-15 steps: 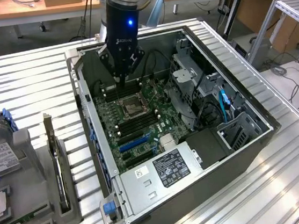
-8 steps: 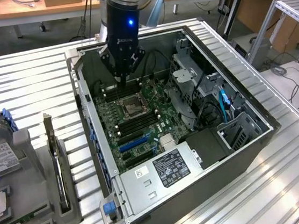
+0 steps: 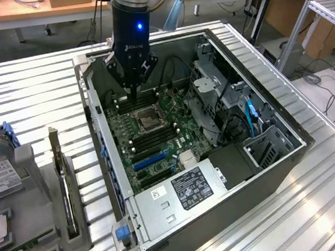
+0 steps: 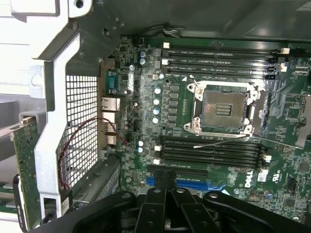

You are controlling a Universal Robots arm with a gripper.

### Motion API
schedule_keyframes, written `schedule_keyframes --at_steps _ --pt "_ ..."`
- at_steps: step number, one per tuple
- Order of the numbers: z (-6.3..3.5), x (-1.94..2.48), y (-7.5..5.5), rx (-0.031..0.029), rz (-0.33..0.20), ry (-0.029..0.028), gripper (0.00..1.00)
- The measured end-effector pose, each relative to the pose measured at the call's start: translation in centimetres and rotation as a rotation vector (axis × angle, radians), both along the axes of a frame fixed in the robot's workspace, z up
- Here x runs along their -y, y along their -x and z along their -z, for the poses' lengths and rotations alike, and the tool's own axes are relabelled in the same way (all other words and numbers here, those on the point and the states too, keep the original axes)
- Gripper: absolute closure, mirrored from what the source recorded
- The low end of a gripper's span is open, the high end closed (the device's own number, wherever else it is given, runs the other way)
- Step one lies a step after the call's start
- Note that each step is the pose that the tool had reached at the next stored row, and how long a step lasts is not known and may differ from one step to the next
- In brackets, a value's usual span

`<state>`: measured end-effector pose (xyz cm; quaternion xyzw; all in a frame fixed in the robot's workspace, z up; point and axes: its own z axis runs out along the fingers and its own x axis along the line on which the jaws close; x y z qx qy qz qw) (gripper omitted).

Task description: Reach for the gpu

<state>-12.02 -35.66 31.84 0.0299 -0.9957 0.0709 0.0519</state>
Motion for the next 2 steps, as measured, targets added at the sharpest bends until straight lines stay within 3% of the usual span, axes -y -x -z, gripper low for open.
schedule_keyframes --at_steps 2 --pt "0.00 0.00 0.00 0.0000 0.000 0.0000 0.89"
